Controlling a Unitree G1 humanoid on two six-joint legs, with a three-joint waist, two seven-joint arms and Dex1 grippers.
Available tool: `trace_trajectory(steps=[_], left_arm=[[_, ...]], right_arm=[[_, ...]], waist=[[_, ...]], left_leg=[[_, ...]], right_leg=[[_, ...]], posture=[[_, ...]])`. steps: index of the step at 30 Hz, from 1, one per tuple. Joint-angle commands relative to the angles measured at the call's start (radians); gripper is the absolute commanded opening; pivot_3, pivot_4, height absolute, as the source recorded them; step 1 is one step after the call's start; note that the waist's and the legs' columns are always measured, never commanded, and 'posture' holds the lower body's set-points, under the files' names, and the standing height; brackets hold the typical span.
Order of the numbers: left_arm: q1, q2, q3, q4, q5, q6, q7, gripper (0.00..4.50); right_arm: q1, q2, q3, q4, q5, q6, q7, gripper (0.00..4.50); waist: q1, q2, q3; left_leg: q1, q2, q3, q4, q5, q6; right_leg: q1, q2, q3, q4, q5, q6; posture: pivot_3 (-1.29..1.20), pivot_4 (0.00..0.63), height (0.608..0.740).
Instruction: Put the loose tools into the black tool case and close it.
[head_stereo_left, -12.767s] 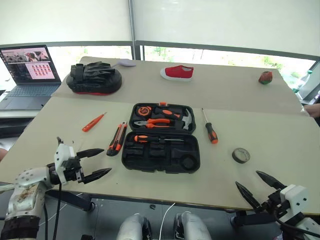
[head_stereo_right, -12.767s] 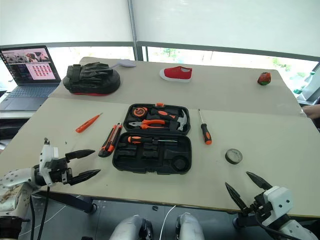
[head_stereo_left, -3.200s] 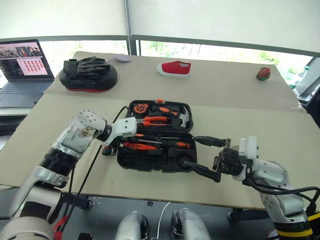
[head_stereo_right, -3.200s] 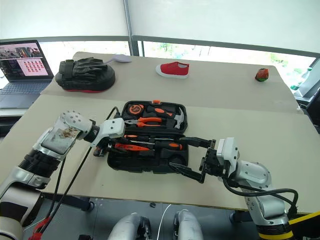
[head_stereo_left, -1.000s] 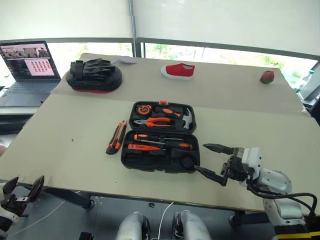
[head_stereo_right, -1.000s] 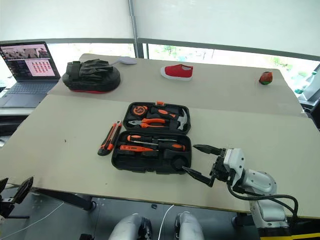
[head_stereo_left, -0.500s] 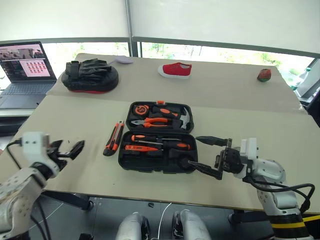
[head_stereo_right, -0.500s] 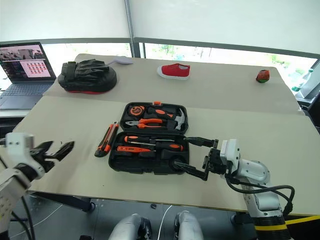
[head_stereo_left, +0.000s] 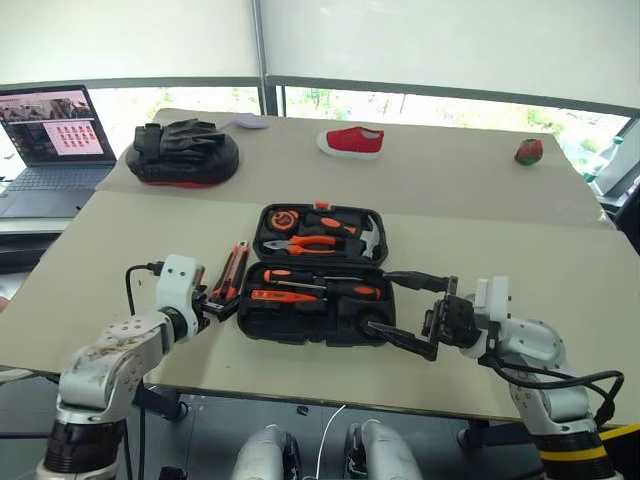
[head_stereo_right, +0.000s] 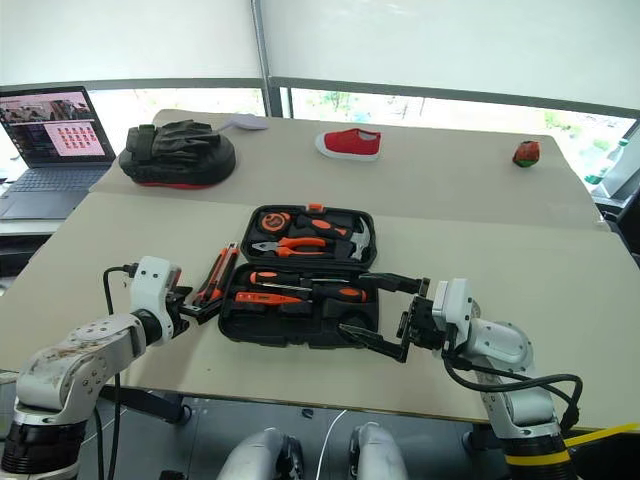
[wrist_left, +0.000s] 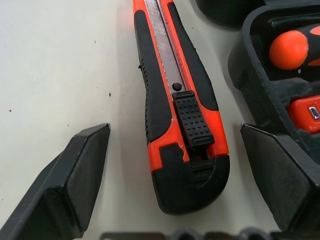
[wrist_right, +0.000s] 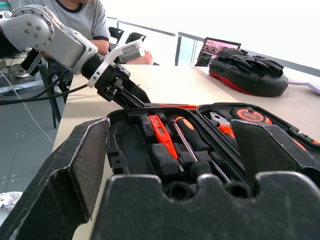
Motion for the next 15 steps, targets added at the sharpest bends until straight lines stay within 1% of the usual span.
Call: trace_trajectory(steps=[1,3,6,10,13,15], left_arm=[[-0.087,-0.037,-0.063,0.087,0.047,-0.037,-0.016,4.47],[-0.131,-0.050,-0.078,0.135,0.070,-0.043,-0.017,4.47],[-0.191,-0.083,-0.065,0.212,0.089,-0.039,0.001,4.47],[-0.227,-0.123,-0.079,0.281,0.108,-0.044,-0.014,4.47],[-0.208,-0.117,-0.081,0.270,0.136,-0.028,-0.005,3.73],[-0.185,-0.117,-0.046,0.256,0.136,-0.019,0.005,3.00]], right_arm=[[-0.012,0.002,-0.014,-0.049,0.022,0.009,-0.016,4.50],[-0.017,0.002,-0.009,-0.052,0.025,0.013,-0.015,4.50],[-0.031,0.002,-0.007,-0.050,0.028,0.021,-0.017,4.50],[-0.042,0.008,-0.006,-0.046,0.029,0.026,-0.019,4.50],[-0.037,0.012,-0.004,-0.049,0.027,0.026,-0.019,4.50],[-0.037,0.014,-0.005,-0.050,0.026,0.027,-0.018,4.50]], waist=[[0.010,0.000,0.000],[0.019,0.000,0.000],[0.026,0.000,0.000],[0.028,0.001,0.000],[0.027,0.001,0.000],[0.024,0.001,0.000]], left_leg=[[0.000,0.000,0.000,0.000,0.000,0.000],[0.000,0.000,-0.001,0.000,0.000,0.000],[0.000,-0.001,-0.001,0.000,-0.001,0.002],[-0.001,-0.001,-0.001,0.000,-0.001,0.002],[0.000,-0.001,-0.001,0.000,-0.001,0.002],[0.000,-0.001,-0.001,0.000,-0.001,0.002]], right_leg=[[0.000,0.000,0.000,0.000,0.000,0.000],[0.001,-0.001,-0.001,0.000,0.000,0.000],[0.001,-0.001,-0.001,-0.001,0.000,0.000],[0.002,-0.001,-0.002,-0.002,0.000,0.000],[0.002,-0.001,-0.002,-0.002,0.000,0.000],[0.002,-0.001,-0.002,-0.001,0.000,0.000]], posture=[[0.00,0.150,0.740],[0.00,0.150,0.740],[0.00,0.150,0.740],[0.00,0.150,0.740],[0.00,0.150,0.740],[0.00,0.150,0.740]])
